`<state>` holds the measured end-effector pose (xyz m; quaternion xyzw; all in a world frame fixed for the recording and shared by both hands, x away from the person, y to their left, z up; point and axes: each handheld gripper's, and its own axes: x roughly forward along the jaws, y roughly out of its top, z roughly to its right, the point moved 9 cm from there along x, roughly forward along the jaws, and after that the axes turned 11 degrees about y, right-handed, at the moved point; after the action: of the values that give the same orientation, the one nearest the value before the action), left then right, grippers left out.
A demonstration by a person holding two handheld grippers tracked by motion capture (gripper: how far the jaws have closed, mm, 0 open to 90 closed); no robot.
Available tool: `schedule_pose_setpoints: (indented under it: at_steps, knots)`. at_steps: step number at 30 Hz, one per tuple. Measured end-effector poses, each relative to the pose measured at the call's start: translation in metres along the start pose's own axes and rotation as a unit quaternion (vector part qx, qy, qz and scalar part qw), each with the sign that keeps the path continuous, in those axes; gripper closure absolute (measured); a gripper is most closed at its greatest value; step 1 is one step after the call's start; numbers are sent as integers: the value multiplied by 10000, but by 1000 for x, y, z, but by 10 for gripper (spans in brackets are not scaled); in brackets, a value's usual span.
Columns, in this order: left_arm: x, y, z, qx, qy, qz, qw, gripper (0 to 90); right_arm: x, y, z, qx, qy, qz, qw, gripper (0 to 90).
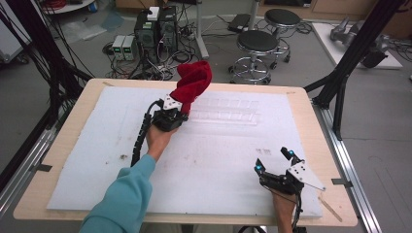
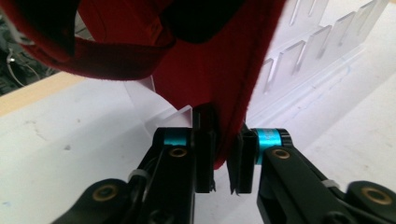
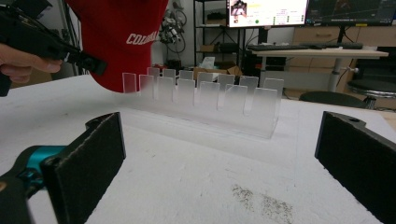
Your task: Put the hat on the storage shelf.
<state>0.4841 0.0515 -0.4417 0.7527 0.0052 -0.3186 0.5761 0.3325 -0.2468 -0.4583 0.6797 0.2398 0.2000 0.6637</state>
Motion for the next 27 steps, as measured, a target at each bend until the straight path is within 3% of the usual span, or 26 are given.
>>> schedule_pose_setpoints:
  at_steps: [3,6,11,13,15,16,20,21,24,27]
  knots:
    - [-1,0,0,-70,26,-9,10000,614,0,0,0,5,1,20,10000,5]
    - [-6,2,-2,-99,23,39,9999,524,-1,0,1,29,-1,39,10000,5]
    - [-17,-7,-5,-149,73,-84,9998,226,-1,1,1,-5,5,46,10000,6]
    - [-28,-10,-7,-94,-31,126,9999,204,-1,1,1,26,6,52,10000,5]
    - [-41,-15,-10,1,-205,66,9998,178,-1,1,1,14,6,52,10000,5]
    - [-52,-18,-10,46,-436,94,9990,162,-1,1,1,11,7,57,10000,5]
    - [-94,-29,-19,300,-705,727,9944,151,-1,1,0,2,5,53,10000,5]
    - [-107,-35,-25,231,-819,858,9927,152,-1,1,1,-21,-14,55,10000,5]
    - [-131,-53,-42,252,-890,1049,9902,152,-1,1,0,-34,-16,54,10000,6]
    - [-151,-74,-64,212,-826,1333,9874,152,-1,1,0,-51,-9,63,10000,5]
